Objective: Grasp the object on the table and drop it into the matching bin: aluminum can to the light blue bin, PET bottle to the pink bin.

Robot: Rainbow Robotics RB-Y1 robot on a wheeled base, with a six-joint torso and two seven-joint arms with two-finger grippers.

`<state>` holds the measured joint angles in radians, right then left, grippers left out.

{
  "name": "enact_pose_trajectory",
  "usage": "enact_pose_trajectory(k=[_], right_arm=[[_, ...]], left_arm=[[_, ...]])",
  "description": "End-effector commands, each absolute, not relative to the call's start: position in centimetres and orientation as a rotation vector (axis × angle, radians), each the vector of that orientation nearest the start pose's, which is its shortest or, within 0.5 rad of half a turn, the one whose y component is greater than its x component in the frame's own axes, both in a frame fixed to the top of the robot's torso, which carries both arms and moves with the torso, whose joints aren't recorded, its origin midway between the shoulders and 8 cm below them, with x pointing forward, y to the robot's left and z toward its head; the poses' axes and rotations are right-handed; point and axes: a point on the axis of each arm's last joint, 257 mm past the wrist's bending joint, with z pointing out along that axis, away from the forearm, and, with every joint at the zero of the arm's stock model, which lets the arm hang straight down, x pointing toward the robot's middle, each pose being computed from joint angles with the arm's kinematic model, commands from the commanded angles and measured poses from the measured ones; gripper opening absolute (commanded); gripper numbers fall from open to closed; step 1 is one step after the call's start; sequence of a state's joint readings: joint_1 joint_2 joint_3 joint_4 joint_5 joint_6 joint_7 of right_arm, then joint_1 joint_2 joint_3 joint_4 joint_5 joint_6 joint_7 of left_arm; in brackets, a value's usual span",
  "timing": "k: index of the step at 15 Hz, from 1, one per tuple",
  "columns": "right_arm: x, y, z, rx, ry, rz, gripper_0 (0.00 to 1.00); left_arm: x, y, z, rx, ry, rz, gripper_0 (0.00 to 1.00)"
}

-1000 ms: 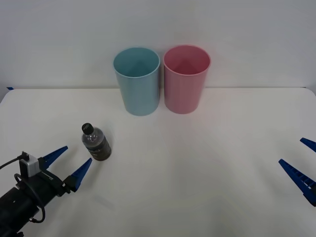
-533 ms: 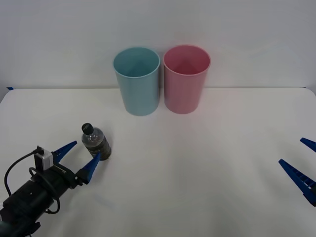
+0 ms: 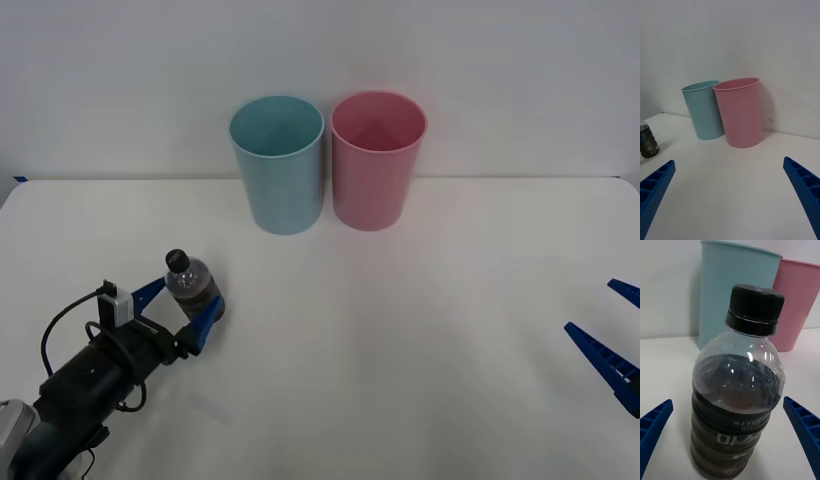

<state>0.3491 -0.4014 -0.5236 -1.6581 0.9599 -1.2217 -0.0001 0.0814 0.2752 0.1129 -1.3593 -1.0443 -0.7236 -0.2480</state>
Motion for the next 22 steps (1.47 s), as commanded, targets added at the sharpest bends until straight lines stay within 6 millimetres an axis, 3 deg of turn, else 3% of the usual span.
enact_pose_trajectory(k=[1,7,9,10,17,22], right_arm=[[34.2,-33.0,-16.9,-0.465,1.441,0.567,1.0],[34.2,-33.0,-16.9,-0.465,1.441,0.567,1.0],[34.2,-33.0,-16.9,-0.465,1.441,0.567,1.0],[34.2,-33.0,-16.9,-0.465,1.441,0.567,1.0],[34.2,-33.0,-16.9,-0.465,1.441,0.567,1.0],[34.2,-33.0,-16.9,-0.465,1.441,0.567,1.0]], left_arm=[[47.4,22.4,-28.7,0.331,1.592,-0.459,1.0],[47.5,21.6,-28.8,0.332,1.586,-0.465,1.0],[47.7,21.5,-28.7,0.326,1.586,-0.464,0.11],[47.8,21.5,-28.7,0.325,1.587,-0.462,0.0],[47.8,21.4,-28.5,0.316,1.581,-0.473,0.0],[47.2,22.0,-26.5,0.328,1.545,-0.497,0.0]])
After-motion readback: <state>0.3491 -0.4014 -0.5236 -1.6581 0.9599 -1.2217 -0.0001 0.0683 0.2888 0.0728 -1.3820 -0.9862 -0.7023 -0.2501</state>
